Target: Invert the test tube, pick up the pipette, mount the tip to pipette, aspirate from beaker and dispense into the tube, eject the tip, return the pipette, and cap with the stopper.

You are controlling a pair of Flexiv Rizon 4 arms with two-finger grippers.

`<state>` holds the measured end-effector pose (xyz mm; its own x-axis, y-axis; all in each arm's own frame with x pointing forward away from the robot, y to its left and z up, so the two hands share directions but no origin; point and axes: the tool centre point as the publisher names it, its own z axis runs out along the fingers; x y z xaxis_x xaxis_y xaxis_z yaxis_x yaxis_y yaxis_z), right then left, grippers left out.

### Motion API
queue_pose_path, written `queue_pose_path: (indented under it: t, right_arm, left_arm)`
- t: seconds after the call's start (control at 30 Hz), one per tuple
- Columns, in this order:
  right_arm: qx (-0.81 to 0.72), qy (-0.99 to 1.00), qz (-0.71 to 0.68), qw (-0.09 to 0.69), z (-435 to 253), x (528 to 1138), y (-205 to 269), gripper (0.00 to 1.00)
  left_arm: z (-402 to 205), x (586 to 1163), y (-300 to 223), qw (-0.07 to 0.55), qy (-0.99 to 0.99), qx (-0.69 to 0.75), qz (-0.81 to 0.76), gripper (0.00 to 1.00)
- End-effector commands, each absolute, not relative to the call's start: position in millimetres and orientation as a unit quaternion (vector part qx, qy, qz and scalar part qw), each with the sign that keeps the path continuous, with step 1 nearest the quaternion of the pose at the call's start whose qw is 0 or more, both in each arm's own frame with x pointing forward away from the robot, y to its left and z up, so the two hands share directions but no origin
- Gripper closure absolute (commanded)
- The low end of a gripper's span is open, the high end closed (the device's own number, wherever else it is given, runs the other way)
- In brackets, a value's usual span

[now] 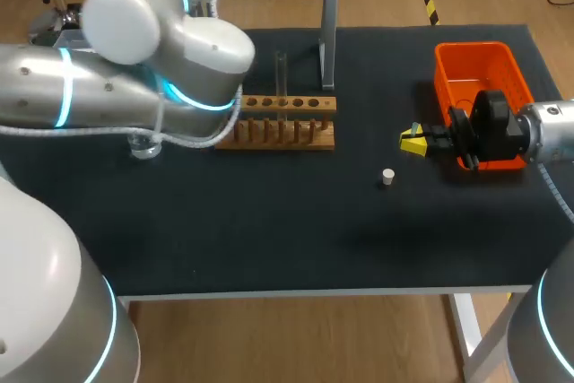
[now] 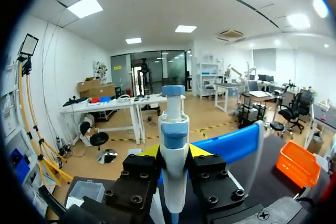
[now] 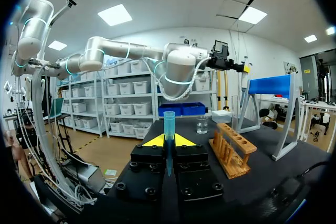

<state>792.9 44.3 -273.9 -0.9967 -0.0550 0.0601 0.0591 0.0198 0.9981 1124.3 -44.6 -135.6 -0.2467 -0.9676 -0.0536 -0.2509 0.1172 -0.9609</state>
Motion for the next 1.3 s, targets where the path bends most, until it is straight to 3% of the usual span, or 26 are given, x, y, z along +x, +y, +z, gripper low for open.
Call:
queue_pose_path:
  t: [0.03,0.33,1.13,1.3]
  right_arm:
    - [-0.001,-0.713,-0.700,0.041,-274,793,44,1.00]
    - [-0.001,-0.713,-0.700,0.041,-274,793,44,1.00]
    - [-0.001,-0.713,-0.700,0.041,-274,793,44,1.00]
    - [-0.001,-0.713,-0.700,0.041,-274,793,44,1.00]
  left_arm:
    - [-114,1081,-23,0.290,0.701,-0.420,-0.498,1.00]
    - [-100,1038,-7,0.222,0.736,-0.337,-0.544,1.00]
    - [-98,1033,-6,0.220,0.738,-0.330,-0.545,1.00]
    - [-91,1005,-17,0.204,0.750,-0.291,-0.558,1.00]
